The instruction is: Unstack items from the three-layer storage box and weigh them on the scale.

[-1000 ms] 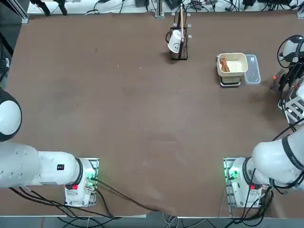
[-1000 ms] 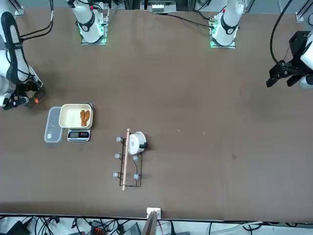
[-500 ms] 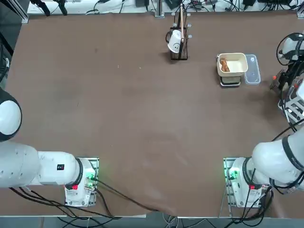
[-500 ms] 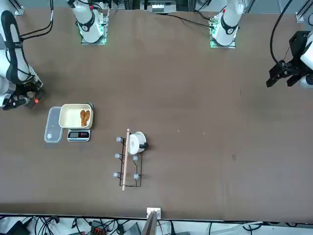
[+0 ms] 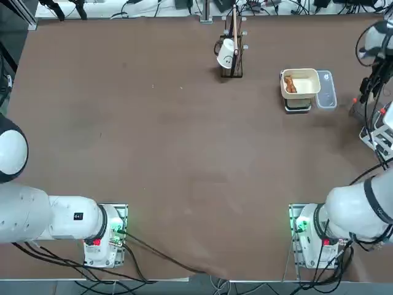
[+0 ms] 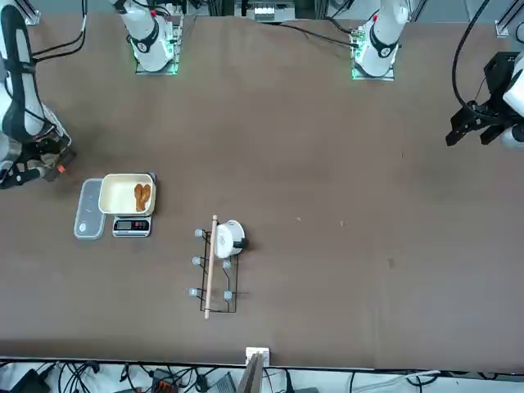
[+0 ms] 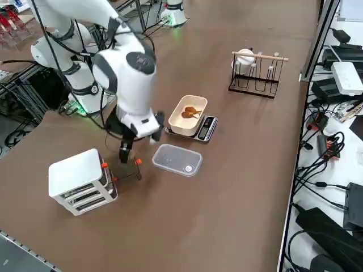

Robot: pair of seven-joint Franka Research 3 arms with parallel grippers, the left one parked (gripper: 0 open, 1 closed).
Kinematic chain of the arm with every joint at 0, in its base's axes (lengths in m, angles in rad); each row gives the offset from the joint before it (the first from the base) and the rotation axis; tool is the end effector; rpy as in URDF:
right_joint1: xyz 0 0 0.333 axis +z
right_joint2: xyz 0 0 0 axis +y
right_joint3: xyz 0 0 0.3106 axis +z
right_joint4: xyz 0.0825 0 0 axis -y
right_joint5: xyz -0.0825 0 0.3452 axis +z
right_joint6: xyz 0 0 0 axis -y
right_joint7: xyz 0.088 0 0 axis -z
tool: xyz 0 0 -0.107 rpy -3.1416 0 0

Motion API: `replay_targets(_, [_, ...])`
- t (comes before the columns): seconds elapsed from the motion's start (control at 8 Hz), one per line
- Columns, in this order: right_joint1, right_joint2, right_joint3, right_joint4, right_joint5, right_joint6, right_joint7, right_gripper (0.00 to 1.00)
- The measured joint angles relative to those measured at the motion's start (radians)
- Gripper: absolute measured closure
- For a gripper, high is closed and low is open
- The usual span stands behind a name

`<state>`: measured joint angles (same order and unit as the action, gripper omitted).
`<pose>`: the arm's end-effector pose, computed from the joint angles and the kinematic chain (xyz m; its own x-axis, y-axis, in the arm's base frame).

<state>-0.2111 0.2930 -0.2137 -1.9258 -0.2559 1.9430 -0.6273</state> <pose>0.4969 -0.2376 0.3433 0.8779 0.2902 -0.3810 0.3319 -0.9421 0.0470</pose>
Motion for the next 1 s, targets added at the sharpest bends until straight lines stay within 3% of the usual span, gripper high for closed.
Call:
replay_targets(0.25, [0.064,-0.007,0.004,0.064,0.199,-0.086,0.015,0.36])
replay_targets(0.5, [0.132,0.004,0.007,0.069,0.387,-0.091,0.114,0.36])
replay_targets(1.0, [0.309,0.098,0.014,0.068,0.423,0.016,0.405,0.34])
